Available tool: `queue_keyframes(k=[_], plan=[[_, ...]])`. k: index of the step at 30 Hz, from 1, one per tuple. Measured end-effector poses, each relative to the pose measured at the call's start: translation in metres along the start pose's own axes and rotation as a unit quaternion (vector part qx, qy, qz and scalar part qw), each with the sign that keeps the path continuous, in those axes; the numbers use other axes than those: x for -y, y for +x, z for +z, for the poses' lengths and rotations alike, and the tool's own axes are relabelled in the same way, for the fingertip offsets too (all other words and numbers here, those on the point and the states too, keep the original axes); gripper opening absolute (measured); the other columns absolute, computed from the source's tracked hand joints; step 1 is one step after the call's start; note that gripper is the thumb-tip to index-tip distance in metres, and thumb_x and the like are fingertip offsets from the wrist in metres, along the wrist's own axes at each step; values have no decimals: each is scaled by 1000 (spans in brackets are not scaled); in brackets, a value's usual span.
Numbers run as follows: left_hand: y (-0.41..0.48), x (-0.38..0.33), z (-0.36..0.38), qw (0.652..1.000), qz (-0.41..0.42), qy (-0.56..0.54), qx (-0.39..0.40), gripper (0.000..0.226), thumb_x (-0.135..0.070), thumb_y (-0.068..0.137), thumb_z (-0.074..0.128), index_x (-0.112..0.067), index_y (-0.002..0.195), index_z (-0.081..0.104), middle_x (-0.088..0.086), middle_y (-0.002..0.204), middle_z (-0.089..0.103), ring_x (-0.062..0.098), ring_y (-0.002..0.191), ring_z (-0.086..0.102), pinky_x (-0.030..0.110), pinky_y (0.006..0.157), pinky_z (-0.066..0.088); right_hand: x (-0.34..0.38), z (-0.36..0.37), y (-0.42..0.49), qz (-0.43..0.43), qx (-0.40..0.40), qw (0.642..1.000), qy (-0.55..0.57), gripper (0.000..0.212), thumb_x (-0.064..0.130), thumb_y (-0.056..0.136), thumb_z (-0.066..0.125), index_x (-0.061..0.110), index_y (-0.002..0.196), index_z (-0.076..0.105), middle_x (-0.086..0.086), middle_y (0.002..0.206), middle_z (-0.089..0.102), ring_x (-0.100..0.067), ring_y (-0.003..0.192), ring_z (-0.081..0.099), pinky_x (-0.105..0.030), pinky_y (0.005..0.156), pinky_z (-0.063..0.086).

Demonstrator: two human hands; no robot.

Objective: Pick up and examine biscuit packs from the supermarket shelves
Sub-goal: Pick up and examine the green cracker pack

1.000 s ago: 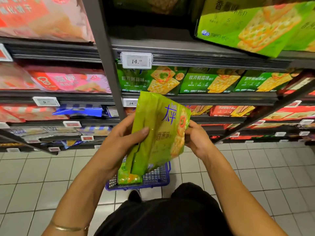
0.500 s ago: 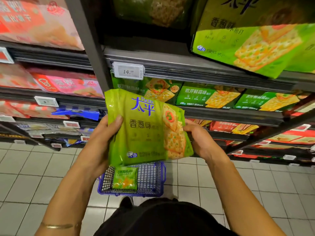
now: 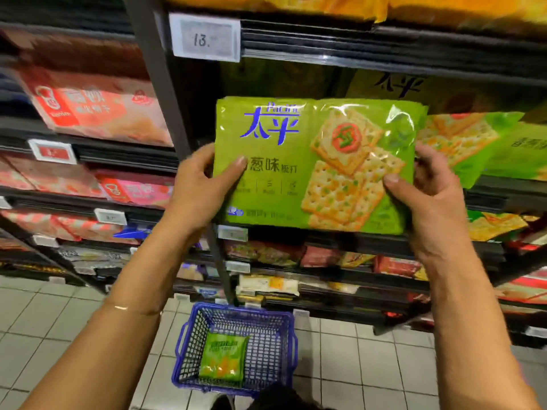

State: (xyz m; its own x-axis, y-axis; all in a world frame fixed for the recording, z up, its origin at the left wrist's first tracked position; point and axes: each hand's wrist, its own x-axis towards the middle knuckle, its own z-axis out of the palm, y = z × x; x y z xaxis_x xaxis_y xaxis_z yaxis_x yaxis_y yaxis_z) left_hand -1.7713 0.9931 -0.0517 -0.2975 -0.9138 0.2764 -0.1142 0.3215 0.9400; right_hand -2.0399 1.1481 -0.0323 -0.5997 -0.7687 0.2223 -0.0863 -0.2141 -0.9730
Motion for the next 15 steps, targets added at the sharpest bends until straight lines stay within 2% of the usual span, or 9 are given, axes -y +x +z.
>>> queue_keyframes(k=[2, 3, 5, 7, 8, 10, 12, 13, 15], plan=[[33, -7, 11, 996, 34, 52, -62, 26, -23, 95, 72, -14, 119, 71, -1, 109, 76, 3, 91, 66, 22, 82, 52, -8, 6, 8, -7, -36, 999, -18, 62, 10, 79, 82, 24, 133, 56, -7, 130, 63, -11, 118, 62, -42, 114, 46], [49, -8, 14, 993, 33, 70, -85, 29, -22, 95, 73, -8, 120, 70, 6, 112, 74, 9, 94, 64, 29, 85, 52, -12, 12, 12, -12, -44, 999, -21, 61, 4, 82, 81, 21, 134, 55, -4, 123, 62, -3, 109, 62, -35, 107, 51], [76, -9, 19, 990, 15, 87, -114, 30, -19, 95, 72, -3, 120, 68, 9, 114, 72, 16, 97, 64, 34, 90, 52, -17, 26, 21, -24, -50, 998, -37, 60, -2, 85, 79, 17, 135, 52, 3, 118, 60, 13, 97, 60, -15, 89, 49], [95, -9, 22, 988, -13, 78, -134, 24, -15, 95, 70, -5, 117, 66, 9, 113, 71, 20, 97, 66, 37, 91, 54, -16, 40, 32, -46, -54, 996, -54, 60, -3, 85, 79, 19, 133, 50, 7, 120, 58, 20, 97, 59, -8, 85, 47], [103, -8, 23, 986, -28, 71, -148, 22, -13, 95, 69, -7, 116, 65, 9, 112, 71, 21, 98, 67, 38, 91, 55, -15, 46, 38, -59, -54, 995, -63, 60, -4, 84, 79, 19, 132, 50, 7, 121, 59, 18, 101, 60, -9, 88, 47], [113, -7, 23, 981, -42, 55, -179, 24, -9, 95, 65, -5, 119, 63, 9, 110, 71, 25, 101, 67, 35, 90, 56, -13, 58, 53, -77, -53, 992, -85, 60, -4, 83, 78, 16, 133, 51, 1, 126, 63, 1, 115, 63, -19, 98, 50], [116, -8, 23, 976, -48, 41, -207, 30, -5, 95, 60, -3, 125, 60, 1, 106, 68, 23, 103, 66, 21, 82, 53, -14, 70, 66, -76, -48, 991, -99, 58, -6, 84, 76, 11, 133, 52, -7, 129, 67, -16, 120, 65, -34, 107, 51], [115, -8, 24, 974, -52, 36, -217, 35, -4, 96, 57, -2, 130, 57, 2, 110, 66, 22, 106, 64, 17, 82, 49, -16, 76, 72, -70, -44, 991, -103, 57, -7, 84, 75, 9, 134, 51, -8, 129, 68, -18, 119, 66, -37, 107, 51], [112, -9, 28, 971, -64, 30, -227, 48, -2, 98, 51, 0, 145, 44, 9, 133, 62, 23, 121, 59, 19, 99, 43, -20, 87, 79, -58, -39, 991, -117, 56, -7, 87, 72, 8, 136, 50, -5, 131, 67, -19, 123, 65, -31, 105, 52]])
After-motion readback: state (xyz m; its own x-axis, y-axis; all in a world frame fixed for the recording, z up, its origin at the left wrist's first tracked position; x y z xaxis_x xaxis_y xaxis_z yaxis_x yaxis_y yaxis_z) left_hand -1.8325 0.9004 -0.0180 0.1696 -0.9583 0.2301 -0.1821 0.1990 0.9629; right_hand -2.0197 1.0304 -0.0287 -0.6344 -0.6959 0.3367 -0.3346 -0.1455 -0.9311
